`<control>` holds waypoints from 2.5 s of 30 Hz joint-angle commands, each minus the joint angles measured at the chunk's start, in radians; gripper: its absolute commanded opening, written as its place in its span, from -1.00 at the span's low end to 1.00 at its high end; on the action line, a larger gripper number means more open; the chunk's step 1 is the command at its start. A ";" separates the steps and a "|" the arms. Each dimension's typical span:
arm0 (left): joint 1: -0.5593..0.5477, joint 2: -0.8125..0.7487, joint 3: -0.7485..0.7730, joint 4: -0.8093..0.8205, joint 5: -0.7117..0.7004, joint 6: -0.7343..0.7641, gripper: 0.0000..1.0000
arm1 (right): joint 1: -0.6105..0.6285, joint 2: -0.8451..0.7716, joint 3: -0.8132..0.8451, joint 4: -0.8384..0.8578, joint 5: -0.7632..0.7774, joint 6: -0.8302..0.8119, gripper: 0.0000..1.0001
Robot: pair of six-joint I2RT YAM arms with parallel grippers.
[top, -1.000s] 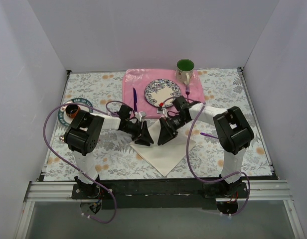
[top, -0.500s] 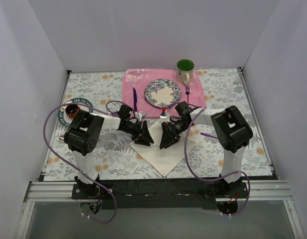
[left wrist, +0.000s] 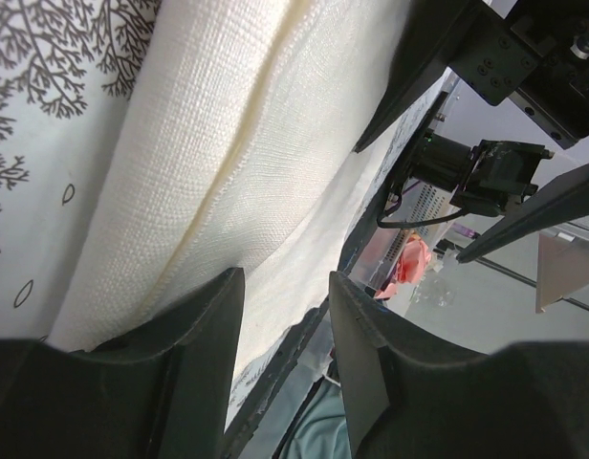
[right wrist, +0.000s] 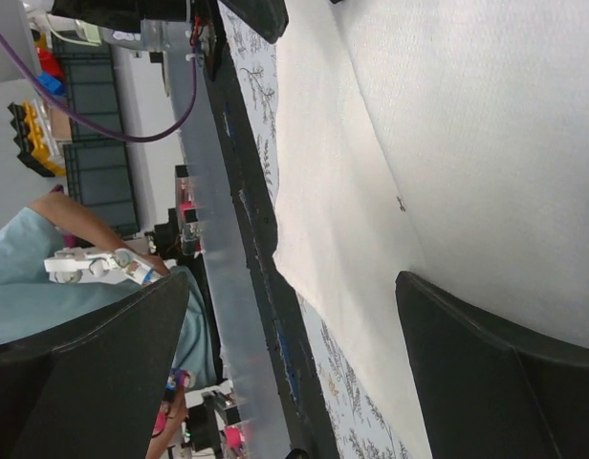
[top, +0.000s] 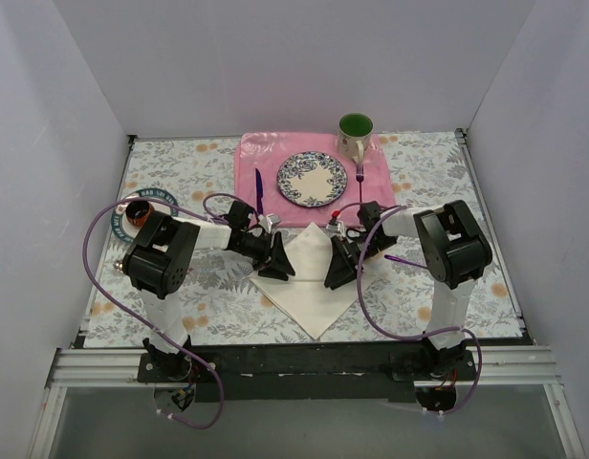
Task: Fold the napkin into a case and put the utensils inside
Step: Smooth out the upper triangle-folded napkin at the center of the board.
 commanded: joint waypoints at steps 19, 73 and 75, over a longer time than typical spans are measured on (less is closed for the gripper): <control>0.011 0.010 -0.030 -0.047 -0.149 0.046 -0.17 | -0.142 -0.059 0.018 -0.215 -0.057 -0.186 0.97; 0.014 -0.060 -0.007 -0.039 -0.085 0.062 -0.11 | -0.205 -0.121 0.175 -0.323 0.075 -0.193 0.97; -0.006 -0.115 0.010 -0.041 -0.054 0.066 -0.10 | -0.171 -0.134 0.183 -0.281 0.021 -0.156 0.97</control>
